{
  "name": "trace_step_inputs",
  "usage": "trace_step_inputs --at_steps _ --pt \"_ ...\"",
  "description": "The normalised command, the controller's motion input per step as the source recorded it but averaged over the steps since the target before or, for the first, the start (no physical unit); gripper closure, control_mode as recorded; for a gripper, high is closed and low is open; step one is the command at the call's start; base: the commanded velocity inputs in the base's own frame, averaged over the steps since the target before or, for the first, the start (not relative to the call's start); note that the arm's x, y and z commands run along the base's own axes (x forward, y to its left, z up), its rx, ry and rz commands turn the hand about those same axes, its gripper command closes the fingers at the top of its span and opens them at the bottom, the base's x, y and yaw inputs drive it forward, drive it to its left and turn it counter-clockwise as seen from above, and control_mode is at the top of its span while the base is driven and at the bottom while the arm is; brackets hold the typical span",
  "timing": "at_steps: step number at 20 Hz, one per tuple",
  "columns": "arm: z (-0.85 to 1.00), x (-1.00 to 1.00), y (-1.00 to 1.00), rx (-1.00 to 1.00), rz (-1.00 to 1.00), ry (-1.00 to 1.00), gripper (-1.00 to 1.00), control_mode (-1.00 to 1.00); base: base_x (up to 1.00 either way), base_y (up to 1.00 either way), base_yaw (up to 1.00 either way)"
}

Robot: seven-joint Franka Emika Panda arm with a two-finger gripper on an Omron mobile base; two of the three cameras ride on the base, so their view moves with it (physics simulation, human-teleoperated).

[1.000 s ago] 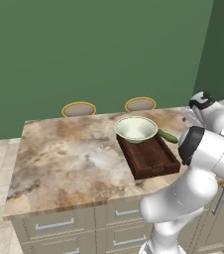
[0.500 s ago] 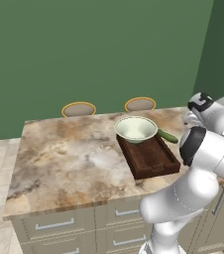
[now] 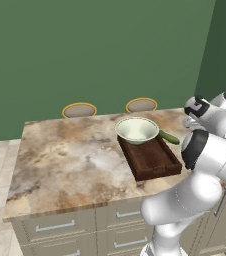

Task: Place the two vegetables and bowl onto the tray for setting up a vegetable dip station.

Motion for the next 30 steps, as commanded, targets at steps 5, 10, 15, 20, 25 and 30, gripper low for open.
trace_step_inputs --at_steps 5,10,15,20,25,30 --pt "0.0 0.0 0.07 -0.14 0.14 0.0 -1.0 -1.0 0.0 0.0 0.0" --pt "0.04 0.0 0.29 -0.12 0.1 0.06 -1.0 -1.0 0.0 0.0 0.0" --pt "0.11 0.0 0.41 -0.12 0.07 0.14 -1.0 -1.0 0.0 0.0 0.0" --pt "0.0 0.0 0.24 -0.09 0.1 0.11 -1.0 -1.0 0.0 0.0 0.0" --pt "0.0 0.0 0.0 -0.07 0.15 0.01 -1.0 -1.0 0.0 0.0 0.0" --pt "0.0 0.11 -0.02 -0.01 0.18 0.0 -1.0 -1.0 0.0 0.0 0.0"
